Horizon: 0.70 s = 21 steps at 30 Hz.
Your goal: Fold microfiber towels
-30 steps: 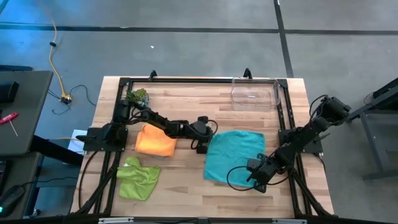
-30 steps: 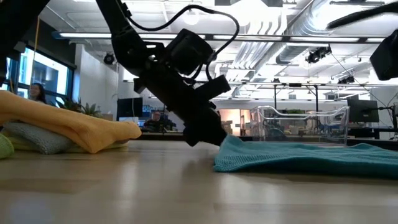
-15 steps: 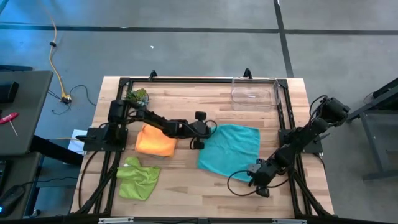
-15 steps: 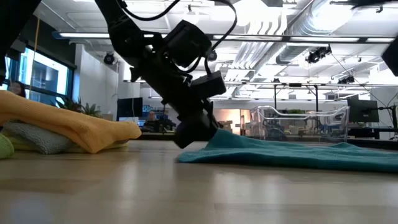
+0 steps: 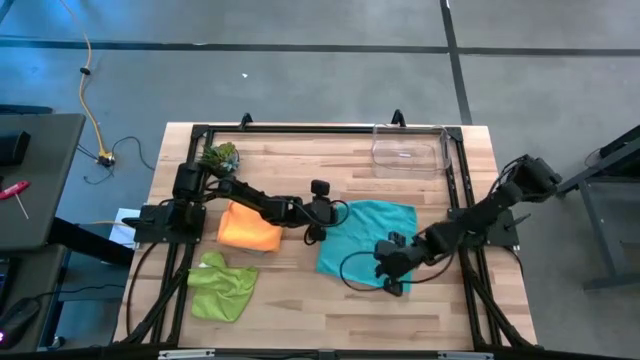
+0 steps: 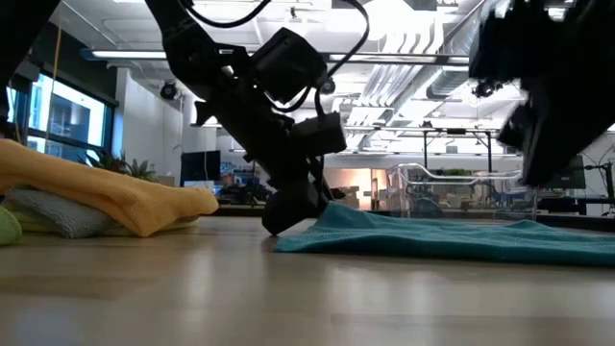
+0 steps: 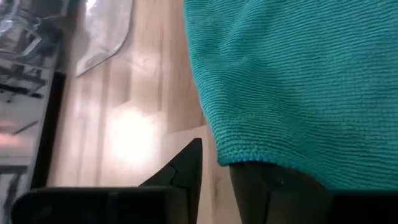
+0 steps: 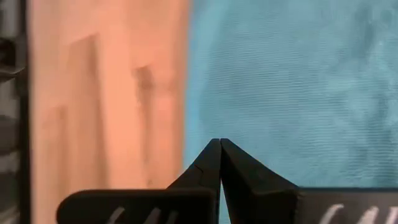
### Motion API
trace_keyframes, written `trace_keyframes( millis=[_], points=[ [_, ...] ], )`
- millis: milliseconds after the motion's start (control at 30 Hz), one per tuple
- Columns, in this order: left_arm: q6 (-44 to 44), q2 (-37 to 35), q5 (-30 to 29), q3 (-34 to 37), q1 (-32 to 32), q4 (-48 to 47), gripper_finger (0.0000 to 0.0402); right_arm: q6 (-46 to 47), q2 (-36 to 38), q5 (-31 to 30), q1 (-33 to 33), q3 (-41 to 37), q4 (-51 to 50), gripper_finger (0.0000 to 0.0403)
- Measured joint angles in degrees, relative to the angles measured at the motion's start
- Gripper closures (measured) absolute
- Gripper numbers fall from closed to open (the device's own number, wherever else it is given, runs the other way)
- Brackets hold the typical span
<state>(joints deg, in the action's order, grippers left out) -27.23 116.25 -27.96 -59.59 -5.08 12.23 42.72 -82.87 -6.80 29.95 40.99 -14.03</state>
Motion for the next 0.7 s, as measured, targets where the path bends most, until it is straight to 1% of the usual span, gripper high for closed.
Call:
trace_keyframes(
  millis=[100,167,300,400,467,600,700],
  points=[
    [0.00,0.00,-2.23,-0.02,0.08,-0.12,0.0323,2.35,-1.84,1.43,-2.01,-2.72,3.60,0.0403],
    [-0.02,0.00,-2.55,-0.02,0.06,-0.21,0.0317,3.77,-3.71,2.93,-2.46,-3.93,6.64,0.0403],
    [-3.14,-0.02,-3.72,-0.07,0.03,0.00,0.0306,6.49,-8.04,7.34,-2.34,-4.11,9.37,0.0403],
    [-6.10,-0.09,-5.48,-0.09,-0.31,0.31,0.0297,8.12,-10.45,9.35,-1.05,-3.39,12.17,0.0403],
    [-7.18,-0.11,-5.67,-0.08,-0.91,0.75,0.0290,8.88,-11.67,10.76,-0.01,-3.30,14.82,0.0403],
    [-6.38,-0.09,-4.49,-0.04,-2.58,1.93,0.0277,10.95,-12.70,11.58,2.29,-3.43,19.09,0.0403],
    [-5.44,-0.04,-3.69,-0.02,-3.92,1.95,0.0269,11.03,-12.74,12.40,4.13,-3.46,19.17,0.0403]
  ],
)
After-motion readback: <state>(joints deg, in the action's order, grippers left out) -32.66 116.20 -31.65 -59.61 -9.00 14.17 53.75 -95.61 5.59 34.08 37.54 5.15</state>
